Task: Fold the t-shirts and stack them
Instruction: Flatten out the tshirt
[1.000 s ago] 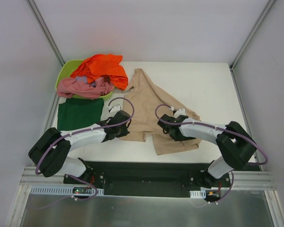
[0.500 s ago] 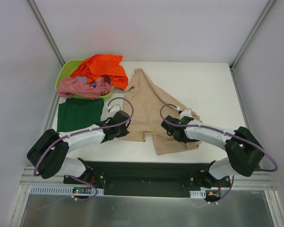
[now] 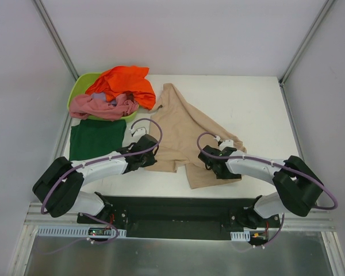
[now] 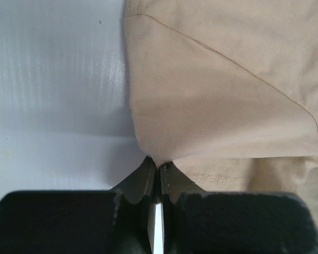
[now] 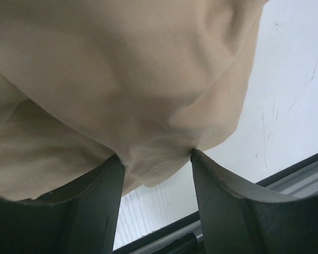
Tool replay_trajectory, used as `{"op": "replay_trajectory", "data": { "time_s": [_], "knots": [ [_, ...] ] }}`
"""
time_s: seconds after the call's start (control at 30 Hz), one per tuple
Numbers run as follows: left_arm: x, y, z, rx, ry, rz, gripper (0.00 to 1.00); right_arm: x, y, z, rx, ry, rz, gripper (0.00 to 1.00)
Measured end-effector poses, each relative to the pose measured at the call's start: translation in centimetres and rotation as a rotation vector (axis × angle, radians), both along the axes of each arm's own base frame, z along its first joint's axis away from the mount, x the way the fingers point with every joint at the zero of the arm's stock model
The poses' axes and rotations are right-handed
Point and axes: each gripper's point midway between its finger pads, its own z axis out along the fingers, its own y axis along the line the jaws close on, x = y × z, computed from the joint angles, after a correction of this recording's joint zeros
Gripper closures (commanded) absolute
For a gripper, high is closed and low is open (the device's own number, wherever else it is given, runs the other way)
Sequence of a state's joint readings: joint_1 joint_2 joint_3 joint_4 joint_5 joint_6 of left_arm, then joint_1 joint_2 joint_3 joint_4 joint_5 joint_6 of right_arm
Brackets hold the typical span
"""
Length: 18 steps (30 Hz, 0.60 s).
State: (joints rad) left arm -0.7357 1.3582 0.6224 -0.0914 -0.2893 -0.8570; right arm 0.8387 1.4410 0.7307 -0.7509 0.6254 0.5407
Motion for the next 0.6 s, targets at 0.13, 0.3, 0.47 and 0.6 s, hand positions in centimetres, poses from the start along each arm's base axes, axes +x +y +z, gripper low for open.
{"op": "replay_trajectory", "data": {
  "time_s": [0.13,0.3,0.47,0.6],
  "knots": [
    [0.0,0.0,0.0,0.0,0.0,0.0,1.0,-0.23,-0.07,-0.31,0.009,-0.004,-0.017,0.5],
    [0.01,0.0,0.01,0.0,0.0,0.0,1.0,-0.21,0.06,-0.47,0.027,-0.02,-0.037,0.58],
    [0.02,-0.01,0.12,-0.003,-0.003,0.0,1.0,-0.37,-0.26,-0.55,0.041,-0.033,-0.055,0.68],
    [0.07,0.06,0.23,-0.003,-0.009,0.003,1.0,-0.34,-0.83,-0.34,0.05,-0.041,-0.071,0.72]
  ]
}}
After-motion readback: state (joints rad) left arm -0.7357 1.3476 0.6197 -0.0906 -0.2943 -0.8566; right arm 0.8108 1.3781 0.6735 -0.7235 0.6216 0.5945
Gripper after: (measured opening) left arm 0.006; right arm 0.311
